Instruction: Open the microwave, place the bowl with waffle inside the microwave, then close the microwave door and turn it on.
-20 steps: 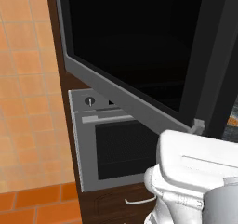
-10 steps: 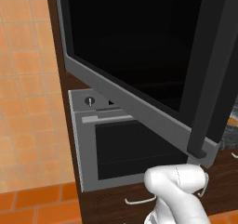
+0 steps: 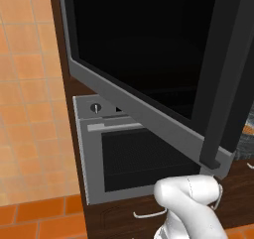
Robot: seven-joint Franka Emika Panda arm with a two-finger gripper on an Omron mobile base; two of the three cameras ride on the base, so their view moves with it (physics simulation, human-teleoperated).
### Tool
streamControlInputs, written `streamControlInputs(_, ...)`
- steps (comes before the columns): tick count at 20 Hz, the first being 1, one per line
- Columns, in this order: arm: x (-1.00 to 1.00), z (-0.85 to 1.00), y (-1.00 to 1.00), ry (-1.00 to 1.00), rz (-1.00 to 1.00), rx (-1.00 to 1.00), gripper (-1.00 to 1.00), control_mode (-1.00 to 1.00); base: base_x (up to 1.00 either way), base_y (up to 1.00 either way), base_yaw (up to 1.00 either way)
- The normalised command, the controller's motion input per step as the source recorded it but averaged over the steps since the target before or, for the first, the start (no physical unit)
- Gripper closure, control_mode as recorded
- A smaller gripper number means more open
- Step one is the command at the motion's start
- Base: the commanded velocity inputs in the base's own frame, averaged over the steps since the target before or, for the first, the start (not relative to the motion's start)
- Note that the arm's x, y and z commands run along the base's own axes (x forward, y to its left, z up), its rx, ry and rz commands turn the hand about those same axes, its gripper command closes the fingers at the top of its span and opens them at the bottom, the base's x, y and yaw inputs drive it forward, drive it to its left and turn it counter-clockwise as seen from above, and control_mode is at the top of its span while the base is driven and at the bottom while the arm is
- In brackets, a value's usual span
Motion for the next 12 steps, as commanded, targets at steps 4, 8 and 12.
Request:
streamControlInputs(4, 0.85, -0.52, -1.00, 0.21, 0.11, 0.47, -1.00, -1.00, 0.00, 0.00, 0.00)
streamControlInputs(8, 0.74, -0.52, -1.00, 0.22, 0.17, 0.40, -1.00, -1.00, 0.00, 0.00, 0.00)
streamControlInputs(12, 0.71, -0.45, -1.00, 0.27, 0.15, 0.29, -1.00, -1.00, 0.00, 0.00, 0.00)
